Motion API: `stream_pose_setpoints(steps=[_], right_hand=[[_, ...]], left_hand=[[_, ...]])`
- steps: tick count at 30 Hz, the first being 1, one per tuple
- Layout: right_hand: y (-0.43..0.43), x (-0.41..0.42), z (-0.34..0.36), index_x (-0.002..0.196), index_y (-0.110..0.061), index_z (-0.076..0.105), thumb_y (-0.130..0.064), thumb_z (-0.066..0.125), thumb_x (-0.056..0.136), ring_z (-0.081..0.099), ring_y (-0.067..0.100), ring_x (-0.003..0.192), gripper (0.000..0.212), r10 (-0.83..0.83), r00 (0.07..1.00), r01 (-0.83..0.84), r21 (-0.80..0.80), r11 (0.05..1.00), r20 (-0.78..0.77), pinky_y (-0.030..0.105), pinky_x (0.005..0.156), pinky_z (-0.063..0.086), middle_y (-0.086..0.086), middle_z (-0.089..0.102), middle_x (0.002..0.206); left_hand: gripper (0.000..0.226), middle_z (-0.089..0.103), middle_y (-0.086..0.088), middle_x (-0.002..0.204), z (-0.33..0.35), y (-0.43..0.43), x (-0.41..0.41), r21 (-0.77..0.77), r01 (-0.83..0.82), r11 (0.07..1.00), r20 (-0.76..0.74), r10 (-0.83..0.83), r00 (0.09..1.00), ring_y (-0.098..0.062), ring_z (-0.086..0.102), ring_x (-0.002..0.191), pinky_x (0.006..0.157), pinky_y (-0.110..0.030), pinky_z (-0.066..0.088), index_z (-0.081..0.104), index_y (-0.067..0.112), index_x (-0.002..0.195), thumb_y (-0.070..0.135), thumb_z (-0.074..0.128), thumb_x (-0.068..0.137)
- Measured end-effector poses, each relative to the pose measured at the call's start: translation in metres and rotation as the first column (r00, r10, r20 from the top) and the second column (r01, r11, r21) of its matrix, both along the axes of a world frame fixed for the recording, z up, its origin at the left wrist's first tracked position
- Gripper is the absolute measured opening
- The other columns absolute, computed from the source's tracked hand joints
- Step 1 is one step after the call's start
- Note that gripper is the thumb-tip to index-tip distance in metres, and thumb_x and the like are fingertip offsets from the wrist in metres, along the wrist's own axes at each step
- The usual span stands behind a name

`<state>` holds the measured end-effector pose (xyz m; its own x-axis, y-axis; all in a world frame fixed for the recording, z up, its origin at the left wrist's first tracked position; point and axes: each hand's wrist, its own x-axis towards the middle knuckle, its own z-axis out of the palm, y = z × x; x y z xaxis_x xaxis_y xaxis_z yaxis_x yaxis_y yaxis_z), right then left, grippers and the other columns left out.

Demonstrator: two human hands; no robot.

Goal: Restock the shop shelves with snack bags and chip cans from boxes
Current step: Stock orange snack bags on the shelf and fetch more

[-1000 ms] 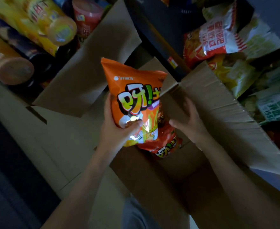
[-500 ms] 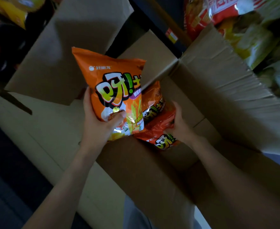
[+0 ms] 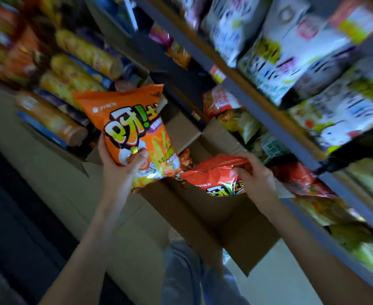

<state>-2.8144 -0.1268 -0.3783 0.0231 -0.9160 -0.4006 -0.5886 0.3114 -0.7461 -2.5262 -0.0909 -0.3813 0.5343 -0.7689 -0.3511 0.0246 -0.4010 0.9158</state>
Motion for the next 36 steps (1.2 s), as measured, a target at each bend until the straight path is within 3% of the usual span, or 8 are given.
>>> stream_pose_setpoints(steps=[5, 8, 15, 18, 22, 27, 32, 36], right_hand=[[-0.003, -0.013, 0.177, 0.099, -0.039, 0.063, -0.003, 0.072, 0.078, 0.060, -0.006, 0.081, 0.043, -0.129, 0.982, 0.146, -0.121, 0.982, 0.141, 0.017, 0.079, 0.050, -0.017, 0.067, 0.090], [-0.001, -0.020, 0.274, 0.098, -0.028, 0.065, 0.010, 0.068, 0.077, 0.063, 0.001, 0.069, 0.043, -0.216, 0.889, 0.287, -0.124, 0.950, 0.403, 0.020, 0.067, 0.053, -0.012, 0.071, 0.075], [0.004, -0.020, 0.424, 0.118, -0.014, 0.052, 0.010, 0.056, 0.088, 0.063, 0.010, 0.060, 0.039, -0.316, 0.482, 0.491, 0.047, 0.870, 0.818, 0.026, 0.062, 0.053, -0.002, 0.068, 0.071], [0.001, 0.006, 0.451, 0.121, -0.011, 0.048, 0.006, 0.058, 0.090, 0.063, 0.011, 0.058, 0.037, -0.359, 0.446, 0.576, 0.043, 0.816, 0.820, 0.032, 0.074, 0.056, 0.000, 0.065, 0.061], [-0.012, 0.038, 0.454, 0.115, -0.012, 0.054, -0.003, 0.056, 0.095, 0.056, 0.008, 0.058, 0.022, -0.511, 0.571, 0.685, -0.029, 0.728, 0.643, 0.022, 0.058, 0.049, 0.000, 0.060, 0.072], [-0.042, 0.057, 0.458, 0.097, -0.022, 0.038, -0.006, 0.051, 0.096, 0.048, 0.015, 0.072, 0.021, -0.690, 0.353, 0.823, 0.140, 0.550, 0.632, 0.026, 0.063, 0.041, 0.001, 0.050, 0.094], [-0.063, 0.095, 0.455, 0.076, -0.020, 0.052, 0.005, 0.035, 0.090, 0.041, 0.016, 0.058, 0.034, -0.607, 0.660, 0.714, -0.117, 0.691, 0.443, 0.025, 0.049, 0.032, 0.005, 0.053, 0.090], [-0.079, 0.114, 0.458, 0.087, -0.020, 0.064, -0.010, 0.055, 0.093, 0.058, 0.023, 0.082, 0.014, -0.405, 0.751, 0.522, -0.093, 0.848, 0.522, 0.033, 0.071, 0.050, 0.008, 0.062, 0.089]], left_hand=[[0.100, 0.047, 0.007, 0.144, 0.135, 0.012, 0.010, -0.006, 0.020, 1.000, 0.082, -0.020, 0.996, -0.005, 0.055, 0.122, 0.097, -0.034, 0.051, 0.022, 0.037, 0.150, 0.024, 0.085, 0.072], [0.105, 0.048, 0.010, 0.143, 0.208, 0.021, 0.000, -0.036, 0.003, 0.999, 0.101, 0.001, 0.995, -0.010, 0.053, 0.124, 0.104, -0.045, 0.046, 0.024, 0.039, 0.149, 0.036, 0.086, 0.064], [0.093, 0.044, 0.028, 0.118, 0.331, 0.018, -0.044, -0.164, 0.087, 0.983, 0.178, -0.057, 0.982, -0.005, 0.046, 0.116, 0.091, -0.021, 0.041, 0.022, 0.035, 0.149, 0.020, 0.080, 0.079], [0.093, 0.047, 0.023, 0.117, 0.365, 0.009, -0.065, -0.185, 0.162, 0.969, 0.169, -0.131, 0.977, -0.001, 0.052, 0.105, 0.079, -0.011, 0.042, 0.021, 0.035, 0.149, 0.020, 0.080, 0.079], [0.101, 0.048, 0.009, 0.129, 0.388, -0.004, -0.079, -0.112, 0.257, 0.960, 0.220, -0.229, 0.948, -0.021, 0.052, 0.118, 0.092, -0.038, 0.046, 0.015, 0.036, 0.152, 0.040, 0.080, 0.076], [0.104, 0.051, 0.008, 0.124, 0.397, -0.025, -0.051, -0.079, 0.300, 0.951, 0.173, -0.283, 0.943, -0.023, 0.055, 0.118, 0.094, -0.043, 0.050, 0.017, 0.034, 0.152, 0.040, 0.083, 0.072], [0.104, 0.049, 0.004, 0.121, 0.412, -0.053, -0.013, 0.055, 0.418, 0.907, 0.233, -0.418, 0.878, -0.027, 0.053, 0.111, 0.084, -0.034, 0.039, 0.007, 0.036, 0.153, 0.046, 0.077, 0.076], [0.101, 0.050, 0.003, 0.116, 0.416, -0.079, 0.021, 0.100, 0.505, 0.857, 0.227, -0.514, 0.827, -0.025, 0.053, 0.103, 0.083, -0.034, 0.038, 0.010, 0.036, 0.152, 0.045, 0.076, 0.077]])
